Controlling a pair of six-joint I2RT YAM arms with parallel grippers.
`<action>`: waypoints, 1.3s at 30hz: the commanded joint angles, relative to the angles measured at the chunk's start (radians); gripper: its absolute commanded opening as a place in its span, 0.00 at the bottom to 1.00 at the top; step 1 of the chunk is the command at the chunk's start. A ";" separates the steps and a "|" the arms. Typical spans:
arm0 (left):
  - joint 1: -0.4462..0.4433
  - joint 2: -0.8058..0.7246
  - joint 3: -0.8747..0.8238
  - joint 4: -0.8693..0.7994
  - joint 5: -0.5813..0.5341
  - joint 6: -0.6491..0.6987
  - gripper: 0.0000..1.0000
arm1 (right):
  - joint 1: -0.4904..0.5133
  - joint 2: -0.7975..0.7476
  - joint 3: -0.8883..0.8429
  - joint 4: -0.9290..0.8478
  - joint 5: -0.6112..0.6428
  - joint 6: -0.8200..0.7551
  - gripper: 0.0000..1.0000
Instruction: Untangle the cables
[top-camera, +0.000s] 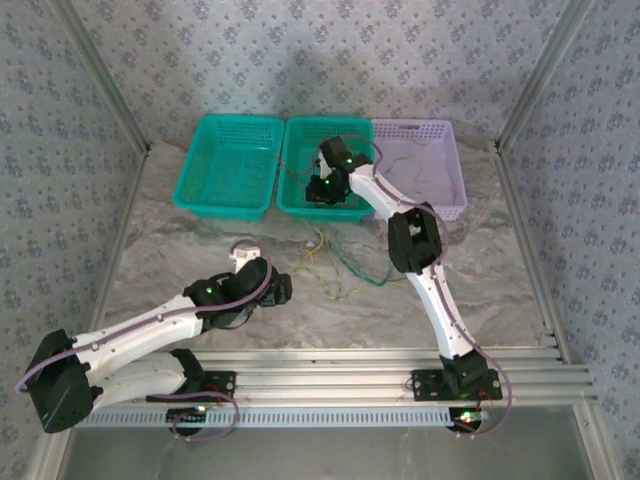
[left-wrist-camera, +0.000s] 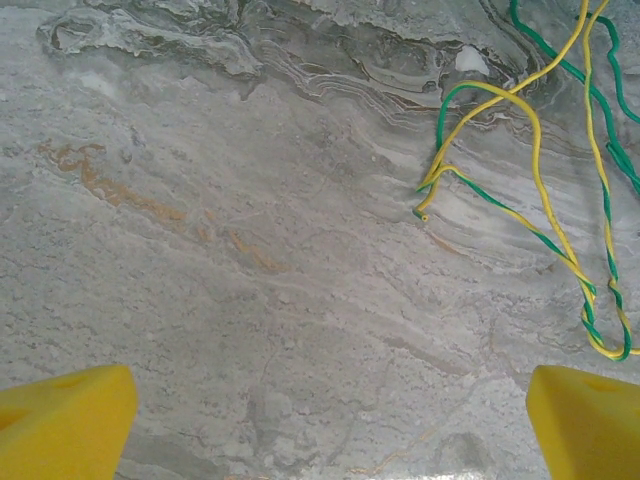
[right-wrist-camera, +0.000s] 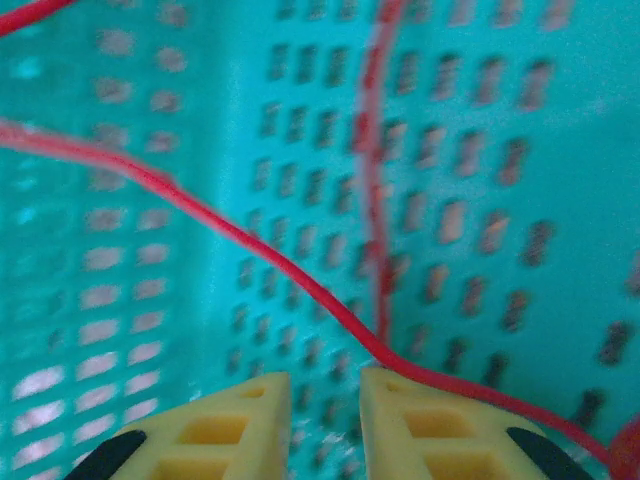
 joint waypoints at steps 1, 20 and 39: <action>-0.007 -0.012 0.025 -0.027 -0.018 -0.010 1.00 | -0.047 0.016 0.063 -0.024 0.020 0.053 0.25; -0.007 0.028 0.042 0.006 0.009 -0.008 1.00 | -0.015 -0.451 -0.053 -0.131 0.076 -0.124 0.49; -0.049 0.369 0.221 0.115 0.053 0.012 1.00 | 0.158 -1.308 -1.268 0.131 0.193 -0.094 0.56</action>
